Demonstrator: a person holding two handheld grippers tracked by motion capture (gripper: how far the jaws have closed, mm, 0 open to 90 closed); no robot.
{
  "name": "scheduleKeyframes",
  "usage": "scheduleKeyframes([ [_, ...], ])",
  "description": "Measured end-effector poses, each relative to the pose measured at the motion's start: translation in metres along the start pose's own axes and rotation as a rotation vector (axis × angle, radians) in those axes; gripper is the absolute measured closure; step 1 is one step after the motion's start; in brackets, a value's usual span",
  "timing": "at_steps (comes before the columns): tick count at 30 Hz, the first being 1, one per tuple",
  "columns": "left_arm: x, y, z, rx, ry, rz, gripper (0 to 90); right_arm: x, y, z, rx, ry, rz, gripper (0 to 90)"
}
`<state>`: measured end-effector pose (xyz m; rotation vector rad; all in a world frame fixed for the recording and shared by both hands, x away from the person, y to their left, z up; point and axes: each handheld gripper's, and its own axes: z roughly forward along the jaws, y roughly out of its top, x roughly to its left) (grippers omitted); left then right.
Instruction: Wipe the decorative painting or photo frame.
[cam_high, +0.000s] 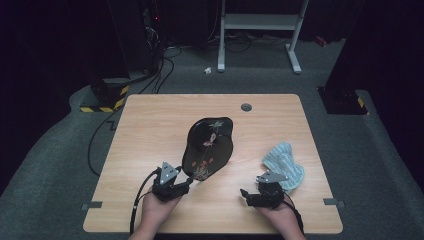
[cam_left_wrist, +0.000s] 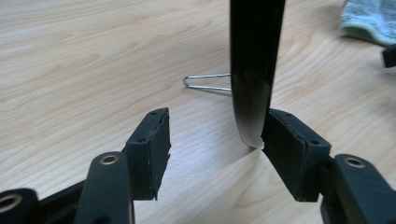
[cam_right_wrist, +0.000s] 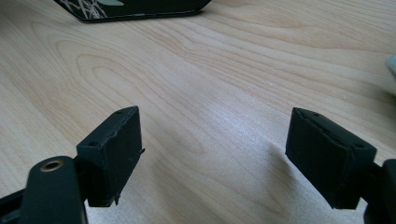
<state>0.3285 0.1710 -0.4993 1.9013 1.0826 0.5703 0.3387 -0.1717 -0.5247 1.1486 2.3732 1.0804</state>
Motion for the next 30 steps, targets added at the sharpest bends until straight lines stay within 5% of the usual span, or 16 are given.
scheduleKeyframes([
  [18,0.02,0.001,0.024,0.015,0.054,-0.025,39.6,0.011,-0.01,-0.002,0.008,-0.041,-0.031,14.2],
  [30,0.022,0.003,0.033,0.025,0.052,-0.028,39.7,0.01,-0.011,-0.003,0.018,-0.048,-0.011,14.1],
])
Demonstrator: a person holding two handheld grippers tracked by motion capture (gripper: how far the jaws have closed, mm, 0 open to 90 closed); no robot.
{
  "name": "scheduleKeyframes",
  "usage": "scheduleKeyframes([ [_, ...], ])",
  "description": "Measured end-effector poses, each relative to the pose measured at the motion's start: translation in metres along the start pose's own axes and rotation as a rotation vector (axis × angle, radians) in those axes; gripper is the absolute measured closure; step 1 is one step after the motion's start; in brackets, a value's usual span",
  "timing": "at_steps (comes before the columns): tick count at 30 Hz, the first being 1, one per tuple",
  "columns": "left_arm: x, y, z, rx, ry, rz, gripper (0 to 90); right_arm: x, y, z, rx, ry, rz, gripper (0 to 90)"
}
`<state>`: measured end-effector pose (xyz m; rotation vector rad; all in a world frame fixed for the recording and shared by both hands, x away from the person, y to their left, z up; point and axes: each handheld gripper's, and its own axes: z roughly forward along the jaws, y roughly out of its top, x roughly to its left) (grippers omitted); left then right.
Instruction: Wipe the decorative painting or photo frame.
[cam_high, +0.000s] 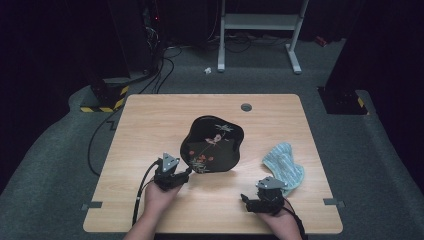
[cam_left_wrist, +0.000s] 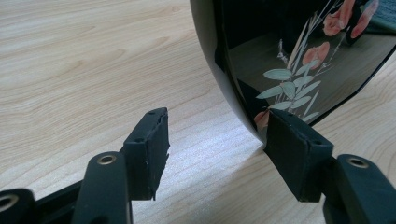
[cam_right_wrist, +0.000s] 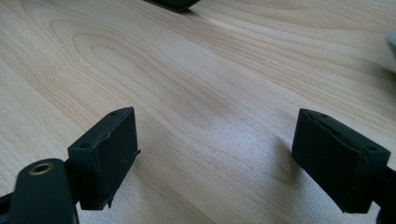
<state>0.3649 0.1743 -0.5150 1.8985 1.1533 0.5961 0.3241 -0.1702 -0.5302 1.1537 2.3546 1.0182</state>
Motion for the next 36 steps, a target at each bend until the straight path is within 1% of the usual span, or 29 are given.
scheduleKeyframes([
  [5,0.001,-0.001,0.004,0.012,0.008,-0.004,39.6,0.0,0.0,0.001,0.008,0.004,-0.005,14.1],
  [9,0.002,-0.001,0.005,0.018,0.007,0.002,40.0,-0.001,0.001,0.001,0.01,0.014,-0.001,14.2],
  [11,0.002,-0.001,0.003,0.026,0.008,0.017,39.9,-0.001,0.001,0.001,0.008,0.021,0.004,14.1],
  [13,0.003,-0.002,0.002,0.023,0.009,0.019,39.6,-0.002,0.001,0.001,0.007,0.022,0.005,14.1],
  [14,0.005,-0.003,0.001,0.03,0.012,0.029,39.6,-0.002,0.001,0.001,0.007,0.022,0.005,14.1],
  [15,0.008,-0.004,-0.002,0.056,0.009,0.033,37.5,-0.001,0.001,0.001,0.007,0.021,0.005,13.9],
  [16,0.008,-0.004,-0.002,0.056,0.009,0.033,35.6,-0.001,0.001,0.001,0.007,0.021,0.005,13.9],
  [17,0.01,-0.007,-0.004,0.079,0.007,0.034,35.6,-0.001,0.001,0.001,0.006,0.02,0.005,14.0],
  [18,0.012,-0.01,-0.007,0.103,0.013,0.053,32.0,-0.001,0.001,0.002,0.006,0.018,0.0,13.7],
  [19,0.014,-0.013,-0.01,0.115,0.013,0.066,30.4,-0.002,0.002,0.002,0.006,0.022,-0.004,13.5],
  [20,0.016,-0.017,-0.014,0.132,0.019,0.079,26.5,-0.003,0.002,0.002,0.004,0.017,0.006,13.4],
  [21,0.018,-0.021,-0.017,0.154,0.028,0.088,26.5,-0.003,0.002,0.002,0.004,0.017,0.006,13.4],
  [22,0.022,-0.031,-0.025,0.204,0.063,0.135,18.7,-0.004,0.003,0.004,0.009,0.012,0.006,12.6],
  [23,0.024,-0.035,-0.028,0.202,0.055,0.138,14.1,-0.004,0.004,0.005,0.012,0.008,0.003,12.2],
  [24,0.028,-0.04,-0.035,0.204,0.033,0.139,11.6,-0.005,0.005,0.005,0.013,0.004,0.001,11.8],
  [25,0.028,-0.04,-0.035,0.204,0.033,0.139,9.9,-0.005,0.006,0.006,0.015,0.0,-0.003,11.7],
  [26,0.033,-0.046,-0.041,0.207,0.017,0.132,9.9,-0.005,0.006,0.006,0.015,0.0,-0.003,11.7],
  [27,0.037,-0.051,-0.046,0.206,0.008,0.126,5.4,-0.006,0.007,0.008,0.02,-0.002,-0.001,11.8],
  [28,0.043,-0.057,-0.051,0.188,-0.008,0.11,0.1,-0.006,0.007,0.008,0.026,-0.002,-0.001,11.7],
  [29,0.048,-0.062,-0.054,0.186,-0.029,0.081,0.6,-0.006,0.008,0.009,0.024,-0.004,-0.006,11.7],
  [30,0.057,-0.064,-0.057,0.196,-0.03,0.039,0.5,-0.006,0.009,0.01,0.031,-0.015,-0.011,11.6],
  [31,0.059,-0.064,-0.056,0.192,-0.015,0.025,1.2,-0.005,0.009,0.011,0.032,-0.02,-0.017,11.2],
  [33,0.06,-0.063,-0.055,0.188,-0.006,0.017,2.7,-0.005,0.01,0.012,0.037,-0.022,-0.02,10.6],
  [34,0.061,-0.061,-0.053,0.18,0.009,0.004,6.4,-0.004,0.011,0.013,0.038,-0.018,-0.024,10.4],
  [35,0.061,-0.061,-0.053,0.18,0.009,0.004,7.9,-0.004,0.011,0.013,0.038,-0.018,-0.024,10.4],
  [36,0.061,-0.059,-0.051,0.175,0.021,0.0,8.4,-0.004,0.011,0.013,0.038,-0.018,-0.025,10.4],
])
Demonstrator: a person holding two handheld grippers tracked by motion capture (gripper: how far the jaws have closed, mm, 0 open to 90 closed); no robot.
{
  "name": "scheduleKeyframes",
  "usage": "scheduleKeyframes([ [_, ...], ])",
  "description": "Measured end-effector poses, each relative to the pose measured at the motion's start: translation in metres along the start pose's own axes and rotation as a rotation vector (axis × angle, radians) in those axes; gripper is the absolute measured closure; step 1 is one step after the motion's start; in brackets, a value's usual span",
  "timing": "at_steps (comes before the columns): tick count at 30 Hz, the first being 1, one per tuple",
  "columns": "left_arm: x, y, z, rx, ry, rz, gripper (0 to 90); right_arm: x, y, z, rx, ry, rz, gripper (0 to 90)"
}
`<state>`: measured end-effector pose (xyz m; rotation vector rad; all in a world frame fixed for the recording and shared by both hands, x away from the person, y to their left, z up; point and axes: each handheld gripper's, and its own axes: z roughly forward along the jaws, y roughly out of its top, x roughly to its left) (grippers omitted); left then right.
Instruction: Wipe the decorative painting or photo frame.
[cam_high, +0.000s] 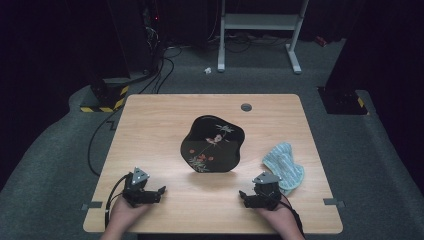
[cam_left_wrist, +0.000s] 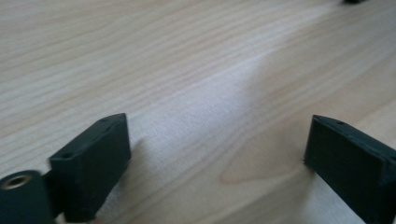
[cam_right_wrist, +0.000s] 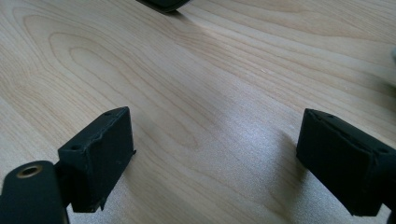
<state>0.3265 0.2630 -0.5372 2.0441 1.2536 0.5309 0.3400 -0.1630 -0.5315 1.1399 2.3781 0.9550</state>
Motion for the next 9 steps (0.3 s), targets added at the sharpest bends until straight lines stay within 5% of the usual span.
scheduleKeyframes([
  [9,0.0006,0.0005,-0.0002,-0.005,-0.003,0.006,12.0,0.0004,-0.0012,-0.0011,-0.001,-0.006,0.003,10.5],
])
